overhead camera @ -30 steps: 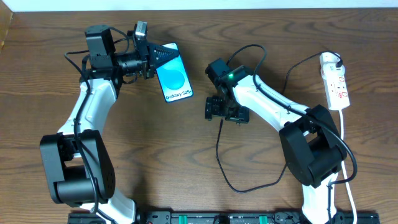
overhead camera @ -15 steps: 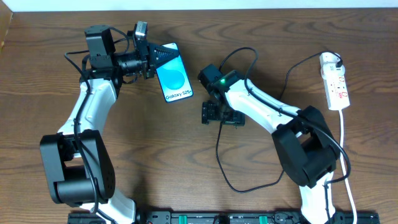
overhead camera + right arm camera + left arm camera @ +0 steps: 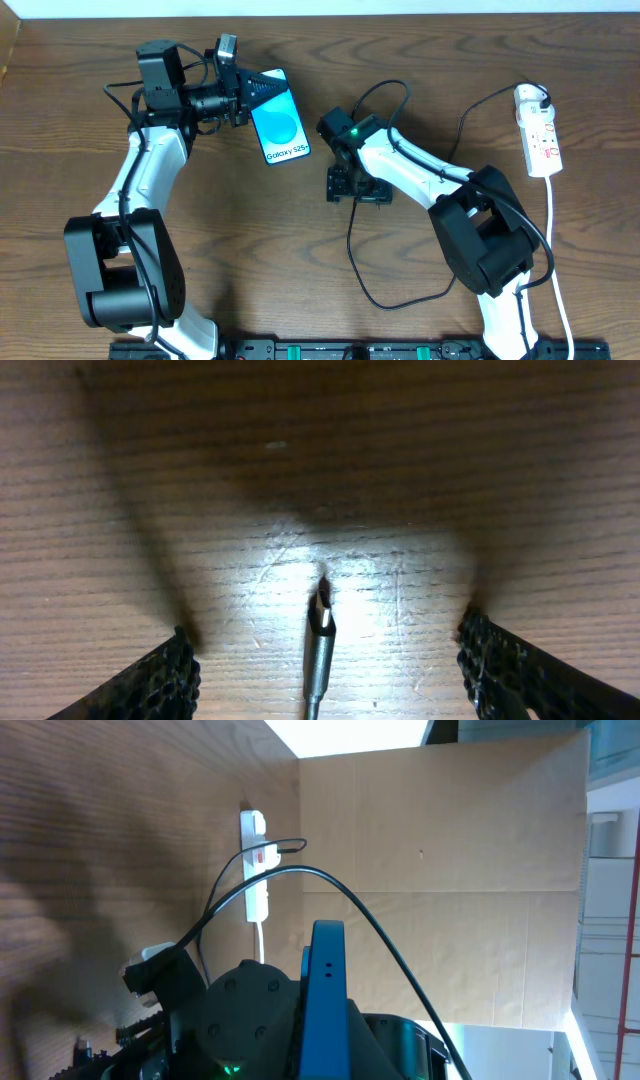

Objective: Plug charger to phone and switch on socket
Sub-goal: 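Lower the right gripper and close it on the USB-C plug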

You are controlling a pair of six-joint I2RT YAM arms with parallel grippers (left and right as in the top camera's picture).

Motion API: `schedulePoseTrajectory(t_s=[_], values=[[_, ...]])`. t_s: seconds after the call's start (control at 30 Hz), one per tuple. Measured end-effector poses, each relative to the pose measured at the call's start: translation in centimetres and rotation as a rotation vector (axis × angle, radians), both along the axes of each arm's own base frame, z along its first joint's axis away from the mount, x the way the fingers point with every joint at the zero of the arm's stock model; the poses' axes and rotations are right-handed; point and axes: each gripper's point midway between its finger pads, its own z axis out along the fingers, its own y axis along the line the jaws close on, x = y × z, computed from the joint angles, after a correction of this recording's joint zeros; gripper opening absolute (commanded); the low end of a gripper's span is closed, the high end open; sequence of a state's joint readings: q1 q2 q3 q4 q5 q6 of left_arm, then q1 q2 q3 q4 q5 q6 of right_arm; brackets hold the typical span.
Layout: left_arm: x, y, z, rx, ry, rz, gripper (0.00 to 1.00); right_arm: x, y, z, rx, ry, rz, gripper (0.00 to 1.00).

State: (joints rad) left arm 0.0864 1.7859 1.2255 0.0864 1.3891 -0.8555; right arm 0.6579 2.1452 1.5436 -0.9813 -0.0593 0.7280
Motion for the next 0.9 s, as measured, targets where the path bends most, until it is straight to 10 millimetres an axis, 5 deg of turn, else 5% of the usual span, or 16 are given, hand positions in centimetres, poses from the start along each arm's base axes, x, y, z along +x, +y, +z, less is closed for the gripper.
schedulePoseTrajectory(t_s=[0.33,0.9], values=[[0.0,0.0,0.0,0.000,0.000,0.000,0.07,-0.6,0.9,0.0,-0.010,-0.011,0.011,0.74],[0.0,0.0,0.0,0.000,0.000,0.000,0.07,-1.0,1.2,0.0,-0.014,-0.008,-0.031,0.37]])
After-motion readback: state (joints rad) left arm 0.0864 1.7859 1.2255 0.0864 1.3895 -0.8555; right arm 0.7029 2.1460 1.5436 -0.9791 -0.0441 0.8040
